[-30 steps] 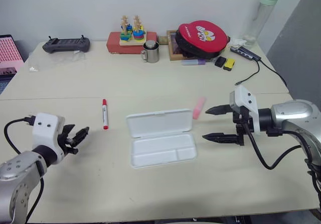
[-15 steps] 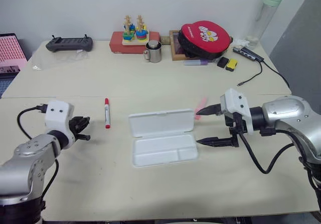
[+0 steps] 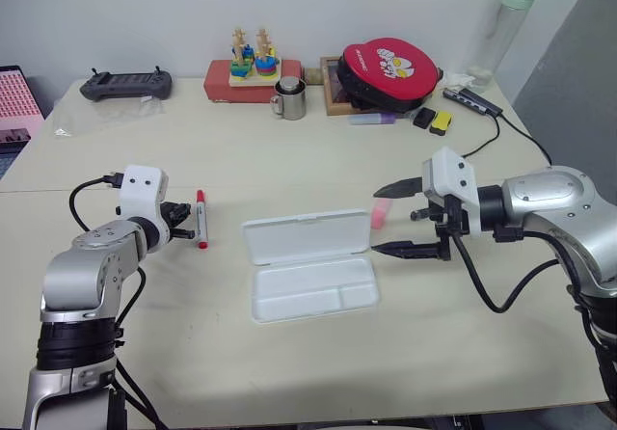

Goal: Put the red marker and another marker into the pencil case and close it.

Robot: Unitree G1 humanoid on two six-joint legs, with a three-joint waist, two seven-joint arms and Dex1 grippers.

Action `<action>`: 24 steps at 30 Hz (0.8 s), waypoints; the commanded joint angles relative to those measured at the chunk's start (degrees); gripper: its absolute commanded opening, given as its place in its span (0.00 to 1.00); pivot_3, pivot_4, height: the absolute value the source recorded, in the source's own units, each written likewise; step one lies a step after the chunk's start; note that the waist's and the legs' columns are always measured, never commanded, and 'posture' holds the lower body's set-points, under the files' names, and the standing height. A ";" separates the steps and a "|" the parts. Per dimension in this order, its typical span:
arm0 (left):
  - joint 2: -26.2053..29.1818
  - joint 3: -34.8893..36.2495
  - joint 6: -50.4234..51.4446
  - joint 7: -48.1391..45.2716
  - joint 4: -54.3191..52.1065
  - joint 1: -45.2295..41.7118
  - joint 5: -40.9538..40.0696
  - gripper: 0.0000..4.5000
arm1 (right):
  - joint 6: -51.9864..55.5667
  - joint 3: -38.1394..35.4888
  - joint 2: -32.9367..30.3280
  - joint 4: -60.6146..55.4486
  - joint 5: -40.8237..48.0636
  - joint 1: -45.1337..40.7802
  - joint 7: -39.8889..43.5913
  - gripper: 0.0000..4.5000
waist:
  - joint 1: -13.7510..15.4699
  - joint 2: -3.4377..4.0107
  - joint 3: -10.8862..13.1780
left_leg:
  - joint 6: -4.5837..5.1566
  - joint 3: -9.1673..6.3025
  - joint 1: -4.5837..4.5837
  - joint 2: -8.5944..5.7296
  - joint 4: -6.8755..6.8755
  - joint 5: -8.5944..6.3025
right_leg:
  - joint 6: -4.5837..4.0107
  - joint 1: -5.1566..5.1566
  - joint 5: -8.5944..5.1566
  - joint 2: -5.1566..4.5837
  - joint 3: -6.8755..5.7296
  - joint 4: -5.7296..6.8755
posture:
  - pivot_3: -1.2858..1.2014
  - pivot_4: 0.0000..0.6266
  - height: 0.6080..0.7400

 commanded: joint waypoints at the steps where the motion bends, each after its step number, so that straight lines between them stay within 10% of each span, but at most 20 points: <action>1: -0.40 -1.22 0.50 -0.06 1.43 -1.88 1.63 0.22 | 1.03 -2.47 0.86 -0.04 0.24 -1.87 -2.30 1.00 | 0.05 0.00 0.00 | 0.00 -0.01 0.00 0.00 0.00 0.00 | 0.00 0.00 0.00 0.00 -0.01 0.02 | 0.52 0.24 1.00; 19: -0.09 -0.89 -1.44 -1.67 -2.13 -0.82 2.88 0.22 | 3.29 -3.03 1.48 -0.99 1.57 -2.40 -3.89 1.00 | 0.02 0.00 0.00 | -0.01 -0.02 -0.01 0.00 0.01 0.01 | 0.00 0.00 0.00 0.00 0.00 0.01 | 0.52 0.24 1.00; 24: -3.81 0.30 0.95 1.00 -4.70 -3.21 1.87 0.37 | 3.19 -2.68 1.68 -0.99 1.36 -2.22 -3.99 1.00 | 0.10 0.00 0.00 | -0.01 -0.02 -0.01 -0.01 0.01 0.01 | 0.00 0.01 0.00 -0.02 0.00 0.02 | 0.52 0.24 1.00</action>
